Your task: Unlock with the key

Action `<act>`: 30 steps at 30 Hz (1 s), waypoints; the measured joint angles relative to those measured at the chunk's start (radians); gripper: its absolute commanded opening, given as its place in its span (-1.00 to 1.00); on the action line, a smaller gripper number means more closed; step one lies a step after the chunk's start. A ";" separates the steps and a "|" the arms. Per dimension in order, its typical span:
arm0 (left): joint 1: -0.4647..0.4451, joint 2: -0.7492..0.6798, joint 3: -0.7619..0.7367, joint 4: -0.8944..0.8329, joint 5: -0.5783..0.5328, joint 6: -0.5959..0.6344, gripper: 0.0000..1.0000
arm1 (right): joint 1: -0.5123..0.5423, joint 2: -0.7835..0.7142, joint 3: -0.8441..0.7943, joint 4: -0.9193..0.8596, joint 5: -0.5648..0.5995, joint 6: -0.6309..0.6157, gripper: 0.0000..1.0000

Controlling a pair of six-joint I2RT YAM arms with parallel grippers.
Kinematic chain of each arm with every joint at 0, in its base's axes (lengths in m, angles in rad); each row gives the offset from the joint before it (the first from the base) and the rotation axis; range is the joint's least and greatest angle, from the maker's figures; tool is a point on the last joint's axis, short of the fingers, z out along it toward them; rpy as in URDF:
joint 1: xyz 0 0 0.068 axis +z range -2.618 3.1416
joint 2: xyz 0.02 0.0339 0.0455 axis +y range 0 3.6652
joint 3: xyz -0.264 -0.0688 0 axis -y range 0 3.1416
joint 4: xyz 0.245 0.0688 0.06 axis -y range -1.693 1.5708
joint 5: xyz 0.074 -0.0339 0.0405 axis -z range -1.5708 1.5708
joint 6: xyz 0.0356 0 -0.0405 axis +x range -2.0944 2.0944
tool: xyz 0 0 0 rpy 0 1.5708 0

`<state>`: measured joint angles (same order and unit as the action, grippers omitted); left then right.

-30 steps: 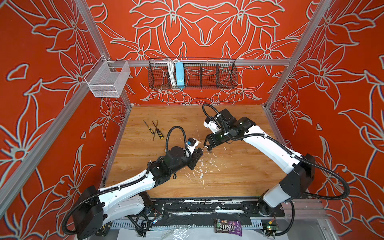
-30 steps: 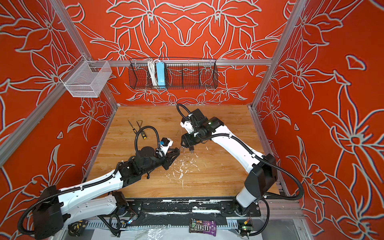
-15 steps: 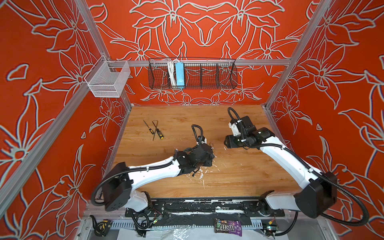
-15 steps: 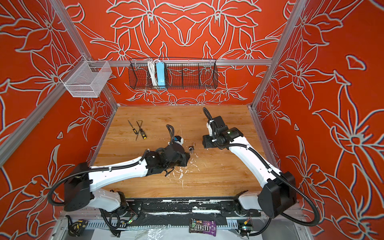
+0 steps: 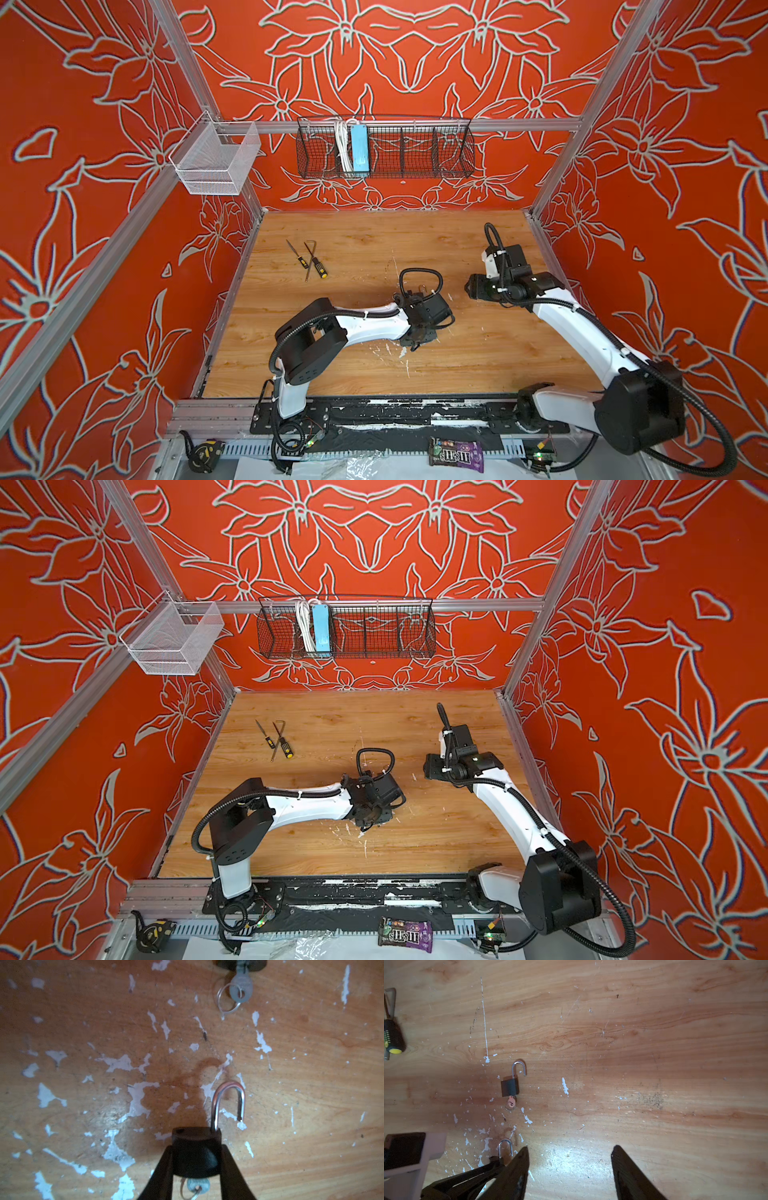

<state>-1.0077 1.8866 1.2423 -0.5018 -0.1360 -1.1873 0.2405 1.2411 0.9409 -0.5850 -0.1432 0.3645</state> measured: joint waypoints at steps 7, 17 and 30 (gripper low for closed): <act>0.007 0.031 0.019 -0.005 0.034 -0.034 -0.09 | -0.017 0.000 -0.025 0.029 -0.023 0.004 0.29; 0.026 -0.014 0.002 0.009 0.048 -0.021 0.95 | -0.022 -0.016 -0.045 0.066 0.002 0.004 0.33; 0.593 -0.680 -0.266 -0.021 -0.305 0.334 0.95 | -0.209 -0.084 -0.343 0.463 0.466 -0.040 0.95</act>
<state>-0.4145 1.2068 0.9760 -0.5232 -0.4408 -0.8532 0.0319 1.1572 0.5983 -0.1215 0.3225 0.3244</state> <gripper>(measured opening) 0.978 0.970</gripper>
